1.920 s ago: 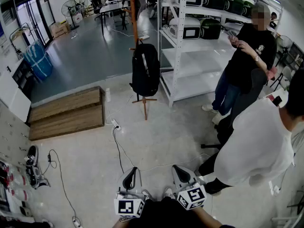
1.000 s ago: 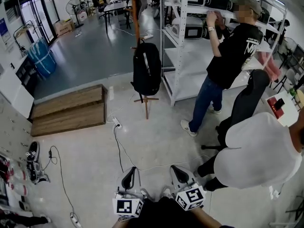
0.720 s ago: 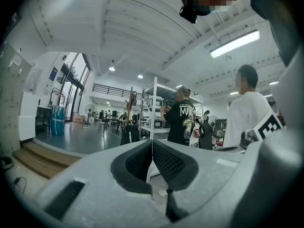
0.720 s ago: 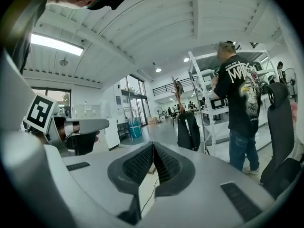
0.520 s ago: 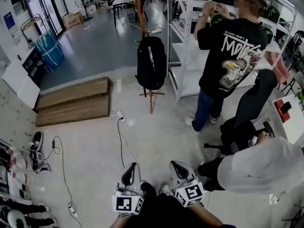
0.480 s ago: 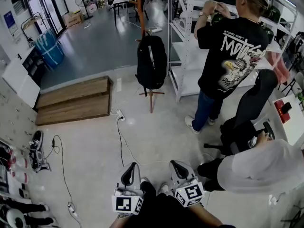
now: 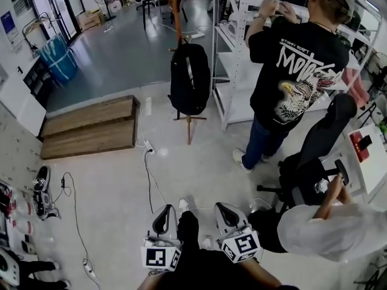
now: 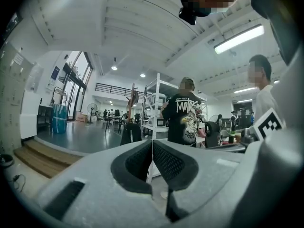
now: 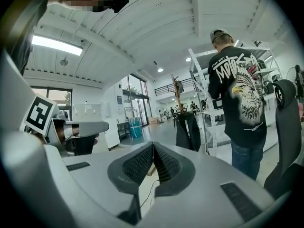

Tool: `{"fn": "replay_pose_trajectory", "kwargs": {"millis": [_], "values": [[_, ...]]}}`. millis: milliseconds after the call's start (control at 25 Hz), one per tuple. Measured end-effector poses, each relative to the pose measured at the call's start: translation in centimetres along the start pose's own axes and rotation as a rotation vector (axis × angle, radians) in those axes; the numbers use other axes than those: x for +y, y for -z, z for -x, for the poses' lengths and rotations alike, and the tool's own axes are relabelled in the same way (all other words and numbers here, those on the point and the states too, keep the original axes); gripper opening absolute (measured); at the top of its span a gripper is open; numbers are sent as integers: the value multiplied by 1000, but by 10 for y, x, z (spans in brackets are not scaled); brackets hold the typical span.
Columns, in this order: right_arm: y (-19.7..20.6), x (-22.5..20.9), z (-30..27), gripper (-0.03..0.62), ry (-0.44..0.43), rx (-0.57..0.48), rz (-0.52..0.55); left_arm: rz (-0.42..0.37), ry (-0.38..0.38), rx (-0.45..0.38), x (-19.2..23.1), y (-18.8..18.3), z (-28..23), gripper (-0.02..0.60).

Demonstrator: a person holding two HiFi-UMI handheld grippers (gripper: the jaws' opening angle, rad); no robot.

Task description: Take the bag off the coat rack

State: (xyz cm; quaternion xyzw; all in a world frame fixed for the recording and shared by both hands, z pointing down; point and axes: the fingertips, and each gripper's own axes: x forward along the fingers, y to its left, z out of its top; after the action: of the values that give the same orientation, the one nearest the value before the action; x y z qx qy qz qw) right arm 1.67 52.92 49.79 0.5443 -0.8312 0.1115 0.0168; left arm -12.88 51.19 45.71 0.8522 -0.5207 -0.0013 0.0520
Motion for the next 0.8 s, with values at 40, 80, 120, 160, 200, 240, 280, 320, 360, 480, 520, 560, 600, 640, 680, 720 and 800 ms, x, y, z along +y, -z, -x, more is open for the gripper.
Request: {"fn": "replay_pose_trajectory", "kwargs": {"millis": [40, 80, 120, 160, 200, 240, 280, 320, 360, 480, 520, 560, 600, 640, 680, 720, 800], "values": [[-2, -5, -8, 12, 3, 1, 0, -1, 3, 0, 3, 0, -10, 18], [-4, -11, -17, 12, 6, 3, -1, -1, 7, 0, 7, 0, -21, 18], [-6, -16, -26, 12, 7, 4, -2, -1, 11, 0, 10, -1, -32, 18], [-9, -21, -35, 12, 8, 4, -2, 1, 15, 1, 14, -2, -43, 18], [-12, -26, -46, 12, 9, 4, 0, 2, 19, 2, 19, -2, -54, 18], [-14, -31, -57, 12, 9, 4, 1, 5, 21, 4, 24, -3, -66, 18], [-17, -36, -68, 12, 11, 5, 2, 8, 23, 7, 30, -3, -78, 18], [-19, -41, -80, 12, 13, 8, 2, 11, 26, 11, 36, -4, -90, 18], [-22, -45, -91, 12, 17, 11, 1, 13, 30, 15, 42, -5, -102, 18], [-32, -56, -126, 12, 29, 14, 0, 16, 48, 20, 62, -11, -137, 18], [-36, -59, -138, 12, 33, 12, 0, 15, 54, 20, 69, -13, -148, 18], [-40, -62, -151, 12, 37, 12, -1, 16, 58, 21, 78, -16, -160, 18], [-43, -64, -164, 12, 41, 16, -4, 18, 62, 23, 86, -19, -171, 18], [-47, -67, -176, 12, 45, 20, -6, 21, 65, 24, 94, -21, -183, 18], [-50, -70, -189, 12, 48, 24, -8, 22, 68, 24, 102, -23, -194, 18], [-53, -73, -202, 12, 52, 26, -8, 21, 71, 23, 111, -26, -205, 18], [-60, -78, -228, 12, 59, 27, -7, 19, 79, 19, 128, -32, -227, 18]]}}
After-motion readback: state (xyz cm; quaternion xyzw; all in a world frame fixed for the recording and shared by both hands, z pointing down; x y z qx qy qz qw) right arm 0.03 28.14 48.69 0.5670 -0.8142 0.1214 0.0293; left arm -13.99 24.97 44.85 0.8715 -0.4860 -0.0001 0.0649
